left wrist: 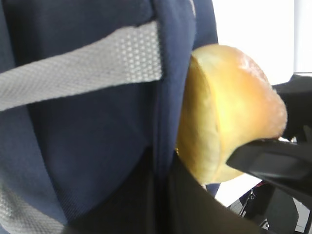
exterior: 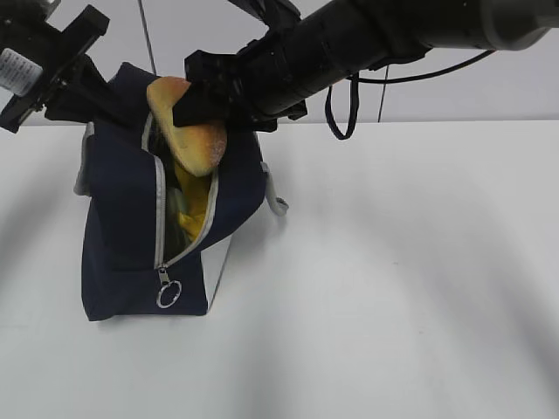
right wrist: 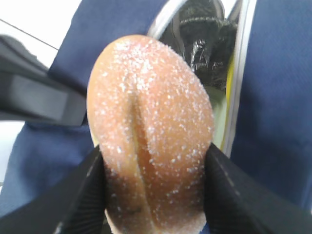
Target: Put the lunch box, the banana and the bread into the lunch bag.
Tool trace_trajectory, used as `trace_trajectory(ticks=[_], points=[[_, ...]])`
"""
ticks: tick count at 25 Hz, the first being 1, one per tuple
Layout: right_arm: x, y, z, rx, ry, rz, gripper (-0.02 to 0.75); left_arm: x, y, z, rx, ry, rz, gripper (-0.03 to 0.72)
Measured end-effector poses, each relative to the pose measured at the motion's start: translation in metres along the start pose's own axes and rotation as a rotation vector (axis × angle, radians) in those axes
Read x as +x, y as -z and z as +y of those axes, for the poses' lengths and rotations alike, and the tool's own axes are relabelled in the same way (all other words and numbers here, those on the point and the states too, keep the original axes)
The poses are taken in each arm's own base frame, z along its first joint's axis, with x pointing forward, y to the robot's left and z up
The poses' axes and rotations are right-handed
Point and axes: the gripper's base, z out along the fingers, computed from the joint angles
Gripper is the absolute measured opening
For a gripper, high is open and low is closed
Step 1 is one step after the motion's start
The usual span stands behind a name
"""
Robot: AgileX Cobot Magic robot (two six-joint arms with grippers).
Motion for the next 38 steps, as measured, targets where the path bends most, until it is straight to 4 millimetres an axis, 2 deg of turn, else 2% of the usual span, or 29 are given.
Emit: trace_trajectory(ticks=[8, 13, 16, 19, 21, 27, 35, 38], points=[[0.014, -0.027, -0.014, 0.011, -0.011, 0.067, 0.396, 0.000, 0.000, 0.000, -0.001, 0.000, -0.003, -0.003], [0.020, -0.049, -0.003, -0.012, 0.014, 0.092, 0.406, 0.000, 0.000, 0.000, 0.000, 0.000, -0.003, -0.003], [0.019, -0.060, 0.007, -0.026, 0.051, 0.096, 0.475, 0.000, 0.000, 0.000, -0.005, -0.002, -0.002, -0.003], [0.018, -0.065, 0.007, -0.026, 0.066, 0.094, 0.584, 0.000, 0.000, 0.001, -0.008, -0.002, -0.002, -0.003], [0.018, -0.065, 0.007, -0.025, 0.070, 0.095, 0.617, 0.000, 0.000, 0.001, -0.007, -0.002, 0.001, -0.003], [0.015, -0.055, 0.010, 0.001, 0.155, 0.125, 0.629, 0.001, 0.000, 0.000, 0.000, 0.000, 0.009, -0.003], [-0.006, -0.008, 0.023, 0.036, 0.262, 0.104, 0.619, 0.001, 0.000, 0.000, 0.003, 0.002, 0.011, -0.003], [-0.012, 0.012, 0.016, 0.041, 0.225, 0.110, 0.591, 0.001, 0.000, 0.000, 0.003, 0.002, 0.011, -0.003]])
